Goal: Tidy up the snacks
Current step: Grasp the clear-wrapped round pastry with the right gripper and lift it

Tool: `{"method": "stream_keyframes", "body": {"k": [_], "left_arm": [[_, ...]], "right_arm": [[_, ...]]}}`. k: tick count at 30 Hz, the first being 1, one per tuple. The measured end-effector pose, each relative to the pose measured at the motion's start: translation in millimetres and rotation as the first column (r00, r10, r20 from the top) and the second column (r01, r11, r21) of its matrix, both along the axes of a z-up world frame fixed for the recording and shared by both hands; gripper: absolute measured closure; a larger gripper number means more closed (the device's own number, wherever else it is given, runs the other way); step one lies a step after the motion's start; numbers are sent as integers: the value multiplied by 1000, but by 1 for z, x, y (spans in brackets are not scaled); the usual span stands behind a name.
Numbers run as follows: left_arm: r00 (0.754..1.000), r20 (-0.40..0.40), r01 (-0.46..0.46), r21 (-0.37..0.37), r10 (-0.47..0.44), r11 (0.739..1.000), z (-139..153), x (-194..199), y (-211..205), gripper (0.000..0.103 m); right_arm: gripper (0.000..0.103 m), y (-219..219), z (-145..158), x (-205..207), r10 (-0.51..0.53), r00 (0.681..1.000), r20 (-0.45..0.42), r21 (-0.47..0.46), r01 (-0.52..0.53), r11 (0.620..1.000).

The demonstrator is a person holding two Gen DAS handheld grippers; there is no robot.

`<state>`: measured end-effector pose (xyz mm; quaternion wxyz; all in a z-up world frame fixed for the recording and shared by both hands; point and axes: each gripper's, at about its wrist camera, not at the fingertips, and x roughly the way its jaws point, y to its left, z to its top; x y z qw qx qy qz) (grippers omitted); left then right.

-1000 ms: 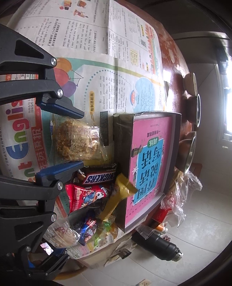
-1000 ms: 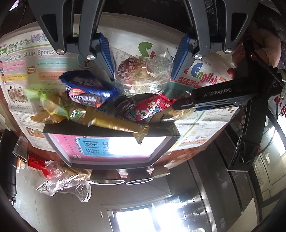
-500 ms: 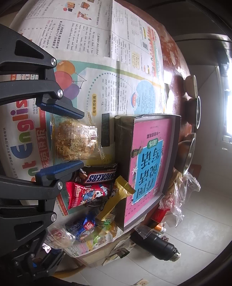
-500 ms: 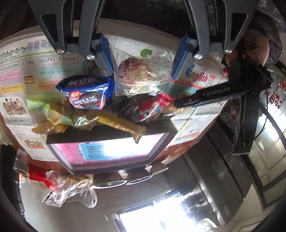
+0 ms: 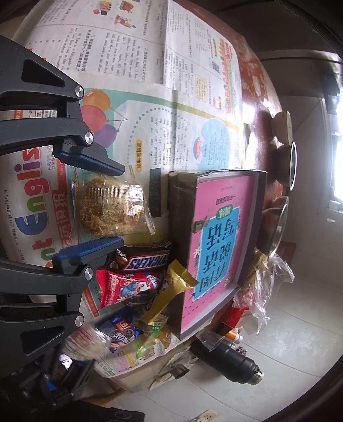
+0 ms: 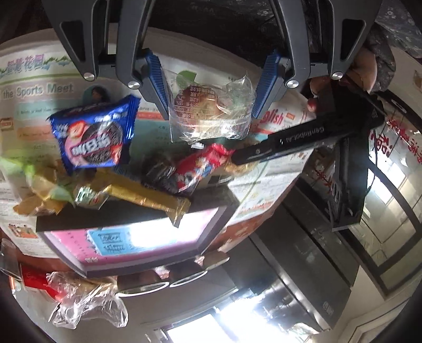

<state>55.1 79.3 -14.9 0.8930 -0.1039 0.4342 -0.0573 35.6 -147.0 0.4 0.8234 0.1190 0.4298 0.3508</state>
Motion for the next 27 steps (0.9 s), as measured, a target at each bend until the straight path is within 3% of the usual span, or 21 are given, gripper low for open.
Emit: {"method": "stream_keyframes", "body": {"k": [10, 15, 23, 27], "left_arm": [[1000, 12, 9, 2, -9, 1000, 6, 4, -2, 54], [999, -36, 14, 11, -14, 1000, -6, 12, -7, 55], [1000, -31, 3, 59, -1, 998, -6, 18, -13, 59], [1000, -25, -9, 40, 10, 999, -3, 20, -8, 61]], "right_arm": [[42, -12, 22, 21, -84, 991, 101, -31, 88, 996], [42, -24, 26, 36, -130, 983, 127, -40, 136, 990], [42, -36, 37, 61, -178, 969, 174, -37, 187, 982], [42, -41, 41, 73, -197, 963, 185, -26, 205, 978]]}}
